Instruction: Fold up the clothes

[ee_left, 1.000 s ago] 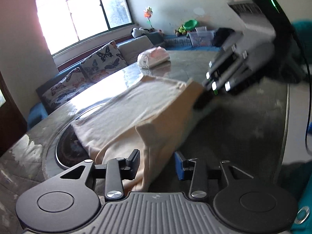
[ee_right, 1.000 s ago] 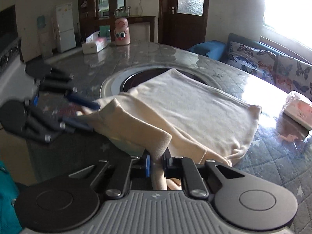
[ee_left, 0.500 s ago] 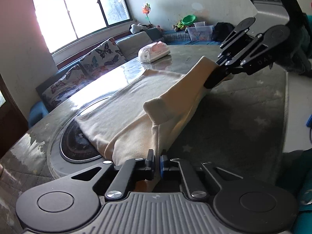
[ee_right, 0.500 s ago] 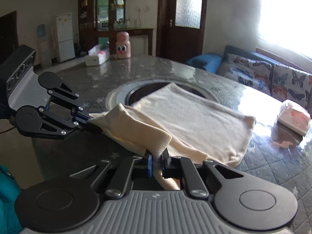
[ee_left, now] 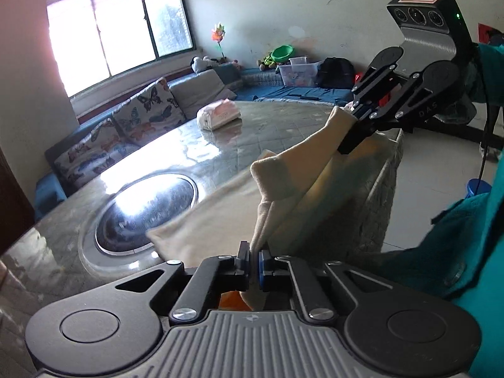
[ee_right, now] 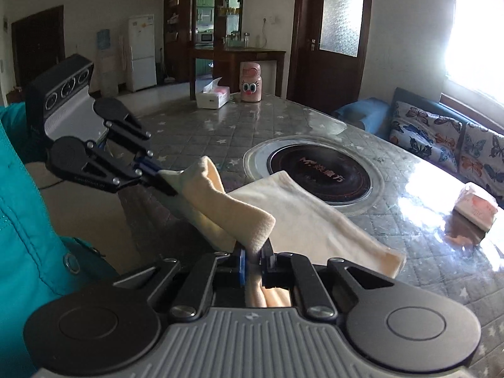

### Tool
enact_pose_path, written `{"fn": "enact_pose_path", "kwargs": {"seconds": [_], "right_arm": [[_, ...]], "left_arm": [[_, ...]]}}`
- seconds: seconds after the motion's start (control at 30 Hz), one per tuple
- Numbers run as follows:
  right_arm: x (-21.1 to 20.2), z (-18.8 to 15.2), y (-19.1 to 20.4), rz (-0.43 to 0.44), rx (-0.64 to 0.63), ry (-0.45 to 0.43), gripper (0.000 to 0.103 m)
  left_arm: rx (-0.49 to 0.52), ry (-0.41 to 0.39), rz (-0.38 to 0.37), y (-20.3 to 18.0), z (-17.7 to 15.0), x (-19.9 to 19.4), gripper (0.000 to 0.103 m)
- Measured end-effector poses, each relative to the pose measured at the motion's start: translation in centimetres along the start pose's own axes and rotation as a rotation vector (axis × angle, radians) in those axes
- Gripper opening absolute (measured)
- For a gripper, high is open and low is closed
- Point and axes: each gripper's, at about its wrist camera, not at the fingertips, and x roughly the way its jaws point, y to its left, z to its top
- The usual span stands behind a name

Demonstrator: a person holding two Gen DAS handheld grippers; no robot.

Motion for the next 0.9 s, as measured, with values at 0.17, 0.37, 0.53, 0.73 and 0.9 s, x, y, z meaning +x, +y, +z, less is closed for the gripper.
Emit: {"fn": "enact_pose_path", "kwargs": {"seconds": [0.17, 0.37, 0.53, 0.73, 0.9], "right_arm": [[1.3, 1.5, -2.3, -0.048, 0.03, -0.01, 0.008], [5.9, 3.7, -7.8, -0.097, 0.045, 0.035, 0.008], [11.4, 3.8, -11.8, -0.149, 0.082, 0.099, 0.009], [17.0, 0.5, -14.2, -0.211, 0.199, 0.125, 0.015], [15.1, -0.7, -15.0, -0.251, 0.286, 0.058, 0.026]], "left_arm": [[-0.002, -0.023, 0.02, 2.5, 1.5, 2.8, 0.006], [0.007, 0.006, 0.039, 6.7, 3.7, 9.1, 0.006], [-0.058, 0.081, 0.068, 9.8, 3.8, 15.6, 0.008], [-0.142, 0.158, 0.117, 11.0, 1.7, 19.5, 0.016], [-0.172, 0.152, 0.166, 11.2, 1.2, 19.0, 0.025]]}}
